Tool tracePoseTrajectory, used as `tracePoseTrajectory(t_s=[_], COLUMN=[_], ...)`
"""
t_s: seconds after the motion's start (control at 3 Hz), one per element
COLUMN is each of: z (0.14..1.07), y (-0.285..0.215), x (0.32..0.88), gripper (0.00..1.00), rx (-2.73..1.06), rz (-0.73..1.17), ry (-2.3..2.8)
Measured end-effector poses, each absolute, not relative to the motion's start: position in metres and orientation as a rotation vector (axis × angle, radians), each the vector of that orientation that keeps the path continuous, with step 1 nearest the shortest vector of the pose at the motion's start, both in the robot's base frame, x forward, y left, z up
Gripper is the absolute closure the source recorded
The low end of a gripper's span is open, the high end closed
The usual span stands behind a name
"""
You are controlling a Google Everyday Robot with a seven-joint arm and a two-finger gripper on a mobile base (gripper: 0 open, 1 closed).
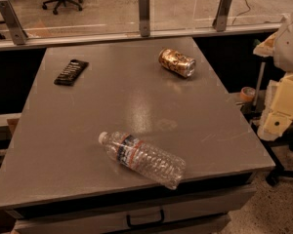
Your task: Place water bottle upright
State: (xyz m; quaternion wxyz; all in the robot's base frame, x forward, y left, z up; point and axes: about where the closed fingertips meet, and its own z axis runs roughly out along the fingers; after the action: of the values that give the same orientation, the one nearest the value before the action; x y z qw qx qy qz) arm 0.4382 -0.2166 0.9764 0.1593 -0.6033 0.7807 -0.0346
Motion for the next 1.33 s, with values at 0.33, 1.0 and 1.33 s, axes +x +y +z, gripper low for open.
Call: tracePoseTrajectory(t_s=[0.33, 1.0, 1.33], z=[0.976, 0.939, 0.914], y=[-0.217, -0.116, -0.064], x=[0.438, 0.444, 0.450], gripper=[0.00, 0.00, 0.00], rx=[-1.724, -1.763, -1.771], rz=[-0.099, 0.050, 0.116], ry=[2.231, 2.241, 2.297])
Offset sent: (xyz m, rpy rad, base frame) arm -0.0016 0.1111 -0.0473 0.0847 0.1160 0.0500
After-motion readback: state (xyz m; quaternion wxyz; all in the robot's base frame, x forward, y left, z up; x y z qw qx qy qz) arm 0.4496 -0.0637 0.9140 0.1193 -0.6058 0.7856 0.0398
